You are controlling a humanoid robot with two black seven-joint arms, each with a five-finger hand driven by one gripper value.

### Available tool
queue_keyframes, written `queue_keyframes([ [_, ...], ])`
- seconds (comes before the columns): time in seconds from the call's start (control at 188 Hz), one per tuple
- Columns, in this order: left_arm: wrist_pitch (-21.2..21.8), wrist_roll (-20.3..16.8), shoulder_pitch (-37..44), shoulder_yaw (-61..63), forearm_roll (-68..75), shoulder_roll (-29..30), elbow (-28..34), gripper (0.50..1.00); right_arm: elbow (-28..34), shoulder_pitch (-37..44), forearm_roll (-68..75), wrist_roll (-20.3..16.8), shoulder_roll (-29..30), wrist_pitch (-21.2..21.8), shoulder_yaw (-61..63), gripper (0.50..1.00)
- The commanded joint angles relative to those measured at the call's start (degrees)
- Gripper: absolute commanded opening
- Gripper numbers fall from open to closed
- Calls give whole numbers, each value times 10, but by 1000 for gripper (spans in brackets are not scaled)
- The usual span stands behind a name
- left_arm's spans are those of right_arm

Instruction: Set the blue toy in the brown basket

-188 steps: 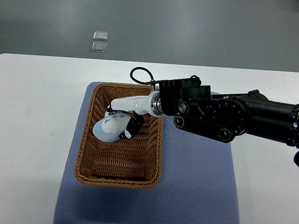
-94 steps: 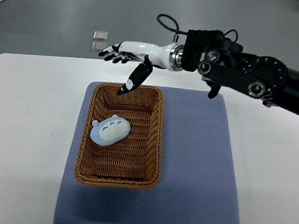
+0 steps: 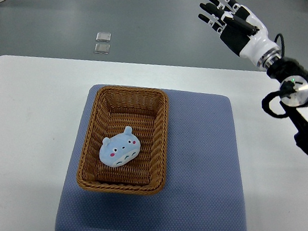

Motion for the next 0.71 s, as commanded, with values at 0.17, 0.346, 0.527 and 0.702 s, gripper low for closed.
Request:
queue_keyframes([
  [0.17,-4,0,-2,0,3,0,-6,1000,-79,-104,7,19,68,87,47,913],
  [0.346,-4,0,-3,1,3,0,-6,1000,-99,-106,7,25,72,103,45,913],
  [0.527,-4,0,-4,2,3,0,-6,1000,-106,-104,1,25,72,102,38,913],
  [0.702,-4,0,-4,1,3,0,-6,1000,-106,-103,1,25,72,101,38,913],
])
